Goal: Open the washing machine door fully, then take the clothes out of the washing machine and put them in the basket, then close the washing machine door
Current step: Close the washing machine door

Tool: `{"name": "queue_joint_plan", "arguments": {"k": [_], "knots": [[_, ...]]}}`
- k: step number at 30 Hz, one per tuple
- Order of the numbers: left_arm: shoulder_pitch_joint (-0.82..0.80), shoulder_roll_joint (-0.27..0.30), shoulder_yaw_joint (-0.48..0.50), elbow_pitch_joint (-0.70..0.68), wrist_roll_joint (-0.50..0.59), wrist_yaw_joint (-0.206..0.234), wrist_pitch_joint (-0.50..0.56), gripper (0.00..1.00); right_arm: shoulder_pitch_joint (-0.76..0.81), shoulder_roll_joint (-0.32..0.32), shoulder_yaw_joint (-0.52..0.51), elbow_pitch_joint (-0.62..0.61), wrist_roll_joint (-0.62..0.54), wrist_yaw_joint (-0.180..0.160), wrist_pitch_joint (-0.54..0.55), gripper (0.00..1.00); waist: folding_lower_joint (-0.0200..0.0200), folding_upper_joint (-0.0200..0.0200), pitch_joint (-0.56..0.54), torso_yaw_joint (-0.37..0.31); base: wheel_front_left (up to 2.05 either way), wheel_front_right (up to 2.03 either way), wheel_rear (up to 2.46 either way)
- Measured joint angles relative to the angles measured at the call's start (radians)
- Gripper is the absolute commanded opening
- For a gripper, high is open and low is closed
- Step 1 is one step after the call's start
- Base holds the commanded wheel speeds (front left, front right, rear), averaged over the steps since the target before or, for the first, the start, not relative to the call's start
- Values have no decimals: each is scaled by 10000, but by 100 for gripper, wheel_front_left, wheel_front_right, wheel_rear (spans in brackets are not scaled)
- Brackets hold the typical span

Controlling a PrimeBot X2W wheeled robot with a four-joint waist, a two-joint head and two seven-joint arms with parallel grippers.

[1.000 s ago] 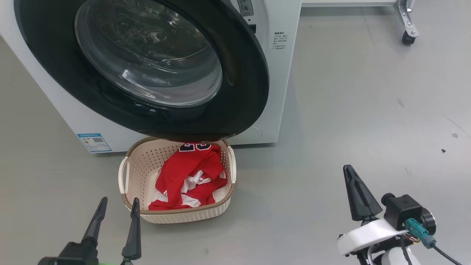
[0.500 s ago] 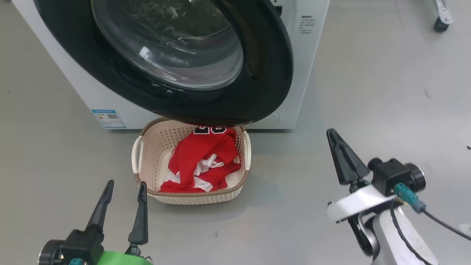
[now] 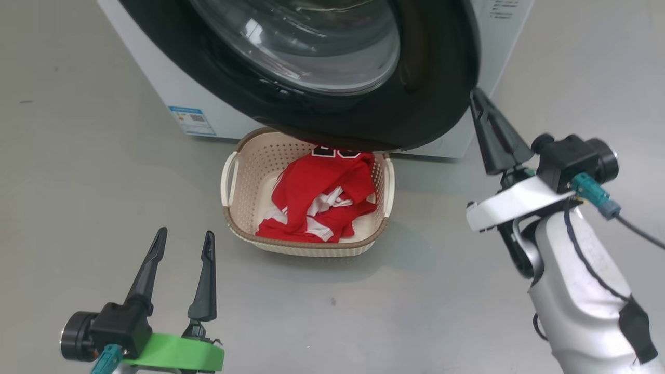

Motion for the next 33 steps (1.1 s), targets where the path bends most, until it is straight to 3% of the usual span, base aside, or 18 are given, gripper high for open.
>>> {"name": "queue_joint_plan", "arguments": {"k": [14,33], "knots": [[-349,-121,-98,240,63,-12,-90,100,-1767,-276,-228,997,19,84,23,0,0,0,585,878,0,0,0],[-812,-268,-192,297,63,-94,-174,100,-3822,-725,-376,2249,40,178,40,0,0,0,1243,1125,0,0,0]]}}
